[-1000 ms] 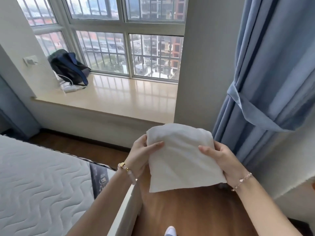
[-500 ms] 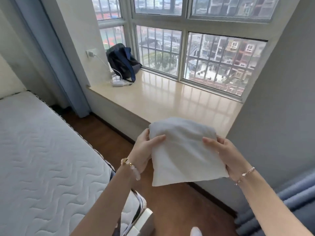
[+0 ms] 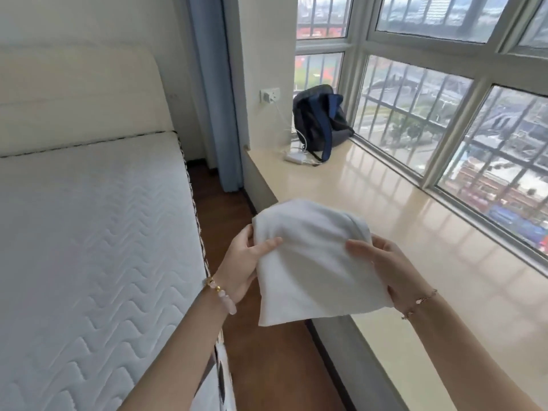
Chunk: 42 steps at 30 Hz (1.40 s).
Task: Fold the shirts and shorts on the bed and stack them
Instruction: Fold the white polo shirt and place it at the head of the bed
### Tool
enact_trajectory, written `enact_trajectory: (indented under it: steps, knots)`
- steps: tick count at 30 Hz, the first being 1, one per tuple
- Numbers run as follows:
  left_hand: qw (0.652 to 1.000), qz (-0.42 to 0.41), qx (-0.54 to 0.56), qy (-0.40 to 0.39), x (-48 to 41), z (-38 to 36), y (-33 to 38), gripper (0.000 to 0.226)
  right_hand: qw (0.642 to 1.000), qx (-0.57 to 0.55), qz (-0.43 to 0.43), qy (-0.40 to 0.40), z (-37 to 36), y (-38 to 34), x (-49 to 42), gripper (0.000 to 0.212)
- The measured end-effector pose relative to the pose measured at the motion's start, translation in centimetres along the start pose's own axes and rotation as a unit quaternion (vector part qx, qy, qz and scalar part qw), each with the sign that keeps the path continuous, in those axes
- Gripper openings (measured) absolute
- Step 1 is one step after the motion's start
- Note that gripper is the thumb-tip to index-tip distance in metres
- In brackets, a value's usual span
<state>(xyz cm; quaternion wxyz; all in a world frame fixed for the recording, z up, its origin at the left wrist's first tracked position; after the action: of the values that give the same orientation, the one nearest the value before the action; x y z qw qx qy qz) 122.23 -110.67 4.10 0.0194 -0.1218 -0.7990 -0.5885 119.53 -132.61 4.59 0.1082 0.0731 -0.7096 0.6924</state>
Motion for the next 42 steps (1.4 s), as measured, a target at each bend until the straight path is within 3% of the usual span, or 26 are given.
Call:
enact_trajectory:
  steps: [6, 10, 21, 29, 32, 35, 38, 42]
  knots:
    - [0.995, -0.028, 0.002, 0.091, -5.9, 3.7, 1.6, 0.04, 0.995, 0.022, -0.029, -0.094, -3.4, -1.2, -10.1, 0.019]
    - [0.989, -0.041, 0.007, 0.142, -10.9, 7.5, 2.8, 0.038, 0.992, 0.026, -0.04, -0.114, -6.6, -1.5, -17.7, 0.021]
    - [0.977, -0.041, 0.009, 0.21, -30.7, 21.1, 9.8, 0.036, 0.98, 0.047, -0.047, -0.19, -20.2, -6.4, -41.5, 0.04]
    - [0.968, -0.039, 0.008, 0.246, -42.8, 29.8, 14.7, 0.033, 0.976, 0.054, -0.043, -0.205, -28.5, -10.2, -55.7, 0.002]
    - [0.964, -0.041, 0.01, 0.263, -47.4, 33.4, 16.0, 0.032, 0.969, 0.053, -0.044, -0.235, -32.1, -11.2, -61.2, 0.002]
    - [0.96, -0.044, 0.013, 0.276, -52.5, 36.9, 17.2, 0.032, 0.959, 0.052, -0.046, -0.276, -35.9, -12.3, -66.8, 0.03]
    - [0.956, -0.045, 0.011, 0.289, -58.8, 40.6, 19.0, 0.033, 0.954, 0.046, -0.049, -0.291, -39.4, -13.3, -74.3, 0.017]
    - [0.949, -0.043, 0.016, 0.311, -67.1, 45.6, 22.7, 0.034, 0.947, 0.05, -0.059, -0.312, -44.6, -15.9, -83.7, 0.018]
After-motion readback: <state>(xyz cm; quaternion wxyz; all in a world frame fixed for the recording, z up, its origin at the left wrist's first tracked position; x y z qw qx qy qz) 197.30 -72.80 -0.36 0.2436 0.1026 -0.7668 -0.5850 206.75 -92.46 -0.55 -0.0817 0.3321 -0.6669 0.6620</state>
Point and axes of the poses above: each hand's wrist, its own x-axis away from the middle knuckle, its own z-axis out of the back of the hand, y = z × x, the point moved 10 cm from there along -x, towards the middle knuckle
